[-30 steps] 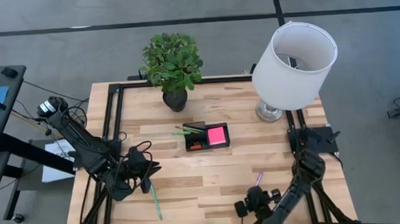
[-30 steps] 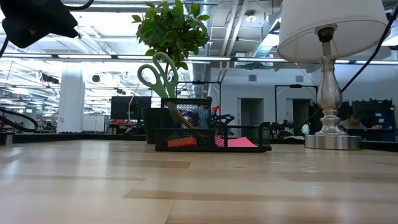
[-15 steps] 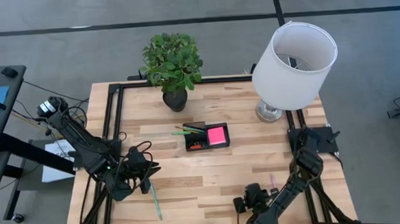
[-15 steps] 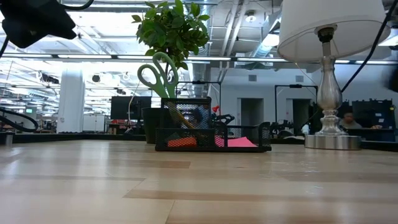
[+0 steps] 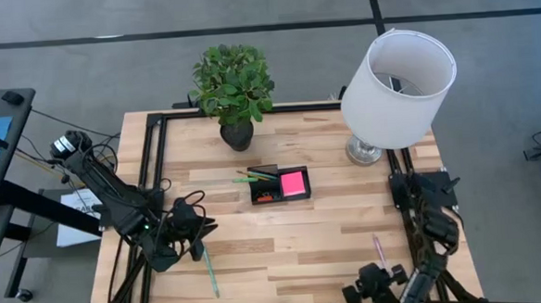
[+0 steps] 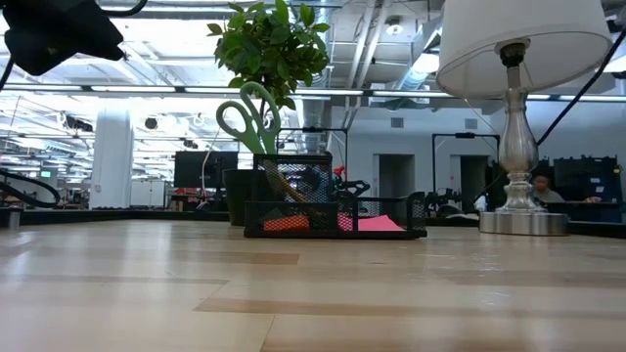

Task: Pick and place office supplies into organizer
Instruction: Put the purple pen into the black desk organizer

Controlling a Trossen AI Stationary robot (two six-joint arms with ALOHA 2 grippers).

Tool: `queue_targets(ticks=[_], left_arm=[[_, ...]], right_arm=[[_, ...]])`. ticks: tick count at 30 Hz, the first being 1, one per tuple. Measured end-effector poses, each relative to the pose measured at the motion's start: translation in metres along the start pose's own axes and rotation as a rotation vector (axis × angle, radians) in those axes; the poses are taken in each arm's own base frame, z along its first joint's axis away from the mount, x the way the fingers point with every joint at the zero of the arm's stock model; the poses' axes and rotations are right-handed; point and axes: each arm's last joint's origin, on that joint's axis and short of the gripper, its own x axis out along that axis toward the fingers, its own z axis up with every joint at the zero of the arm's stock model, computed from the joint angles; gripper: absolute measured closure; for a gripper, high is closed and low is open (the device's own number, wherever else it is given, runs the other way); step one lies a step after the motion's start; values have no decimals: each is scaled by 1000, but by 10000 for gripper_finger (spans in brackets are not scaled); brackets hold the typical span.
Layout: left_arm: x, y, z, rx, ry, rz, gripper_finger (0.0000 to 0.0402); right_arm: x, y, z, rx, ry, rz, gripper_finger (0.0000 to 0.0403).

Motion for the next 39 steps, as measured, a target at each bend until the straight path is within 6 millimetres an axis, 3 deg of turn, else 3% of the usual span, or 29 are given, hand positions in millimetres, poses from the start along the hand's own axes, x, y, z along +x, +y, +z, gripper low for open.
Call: queue_targets(ticks=[19, 26, 39], left_arm=[[0, 0, 1, -96, -16, 4, 322], [0, 0, 2, -125, -52, 14, 322], [0, 0, 2, -173, -59, 14, 322]], right_arm=[[-17, -53, -49, -121, 44, -4, 281], [11, -63, -66, -118, 41, 43, 281], [35, -59, -57, -63, -63, 48, 281]])
